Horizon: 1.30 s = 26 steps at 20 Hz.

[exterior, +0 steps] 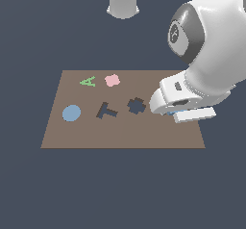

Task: Insert a designated object into the corresponding slot on a board.

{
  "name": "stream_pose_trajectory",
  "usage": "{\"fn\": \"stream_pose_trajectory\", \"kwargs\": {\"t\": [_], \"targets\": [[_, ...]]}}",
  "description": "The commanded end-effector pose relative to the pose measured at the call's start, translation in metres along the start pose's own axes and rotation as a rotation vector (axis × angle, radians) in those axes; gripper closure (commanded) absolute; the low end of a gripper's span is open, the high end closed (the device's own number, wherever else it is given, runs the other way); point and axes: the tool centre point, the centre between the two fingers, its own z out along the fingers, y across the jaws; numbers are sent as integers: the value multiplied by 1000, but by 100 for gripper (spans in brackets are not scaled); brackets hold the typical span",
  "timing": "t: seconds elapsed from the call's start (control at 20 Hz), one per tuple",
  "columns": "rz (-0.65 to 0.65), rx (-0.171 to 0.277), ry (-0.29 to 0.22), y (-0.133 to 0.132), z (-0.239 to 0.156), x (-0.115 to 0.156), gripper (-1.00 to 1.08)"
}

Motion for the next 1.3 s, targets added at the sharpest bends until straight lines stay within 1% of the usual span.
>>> {"fn": "stream_pose_trajectory", "kwargs": {"t": [0.0, 0.05, 0.1, 0.8, 1.0, 1.25], "targets": [[0, 0, 0, 0, 5, 0, -92], [0, 0, 0, 0, 6, 0, -92], [0, 0, 0, 0, 6, 0, 108], [-7, 0, 1, 0, 5, 0, 108], [-37, 0, 1, 0, 5, -4, 108], [-108, 0, 1, 1, 4, -12, 108]]}}
